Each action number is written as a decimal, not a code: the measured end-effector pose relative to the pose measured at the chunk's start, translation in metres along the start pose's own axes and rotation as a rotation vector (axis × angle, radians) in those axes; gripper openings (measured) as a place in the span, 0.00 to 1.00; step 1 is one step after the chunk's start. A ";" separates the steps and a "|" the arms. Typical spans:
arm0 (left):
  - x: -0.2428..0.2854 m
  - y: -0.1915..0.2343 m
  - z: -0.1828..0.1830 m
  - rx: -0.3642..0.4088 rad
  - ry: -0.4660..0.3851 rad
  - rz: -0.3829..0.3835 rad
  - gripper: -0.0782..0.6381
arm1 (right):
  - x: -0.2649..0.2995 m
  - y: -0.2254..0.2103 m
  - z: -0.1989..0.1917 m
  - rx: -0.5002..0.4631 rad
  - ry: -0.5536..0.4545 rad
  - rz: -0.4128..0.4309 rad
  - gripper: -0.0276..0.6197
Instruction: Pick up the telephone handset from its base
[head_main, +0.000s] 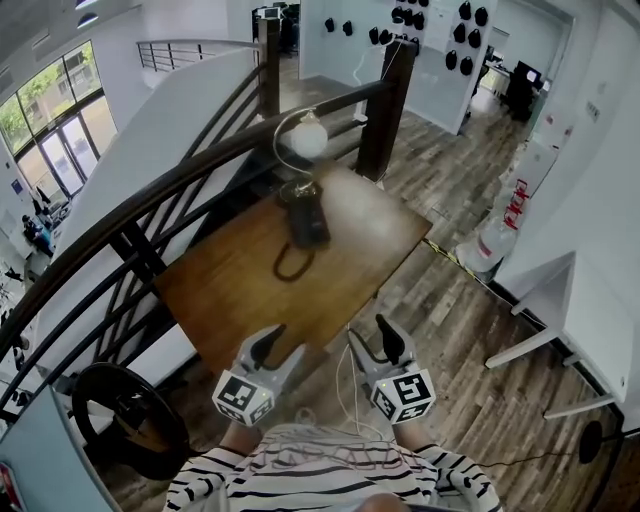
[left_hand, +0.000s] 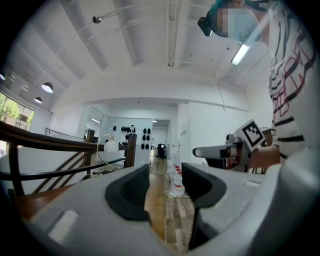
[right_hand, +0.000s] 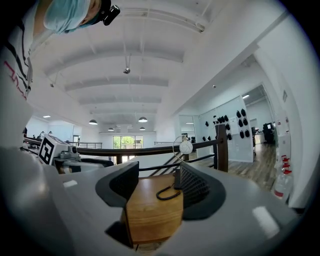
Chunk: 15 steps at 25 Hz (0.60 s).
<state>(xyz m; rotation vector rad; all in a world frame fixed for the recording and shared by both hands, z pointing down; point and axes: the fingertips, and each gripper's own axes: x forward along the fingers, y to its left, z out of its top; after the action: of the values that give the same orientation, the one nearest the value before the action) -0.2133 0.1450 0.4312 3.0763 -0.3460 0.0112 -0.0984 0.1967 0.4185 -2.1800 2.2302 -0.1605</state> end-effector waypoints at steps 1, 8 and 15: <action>0.001 0.008 0.000 -0.002 0.001 -0.003 0.39 | 0.008 -0.001 0.001 0.000 0.000 -0.006 0.42; 0.005 0.054 -0.006 -0.033 0.022 0.027 0.40 | 0.047 -0.011 0.000 0.006 0.019 -0.014 0.44; 0.032 0.076 -0.012 -0.042 0.042 0.090 0.40 | 0.078 -0.045 -0.004 0.006 0.035 0.024 0.44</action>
<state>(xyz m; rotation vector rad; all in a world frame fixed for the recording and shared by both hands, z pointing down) -0.1992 0.0646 0.4474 3.0114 -0.4760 0.0702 -0.0563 0.1179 0.4310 -2.1630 2.2703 -0.2063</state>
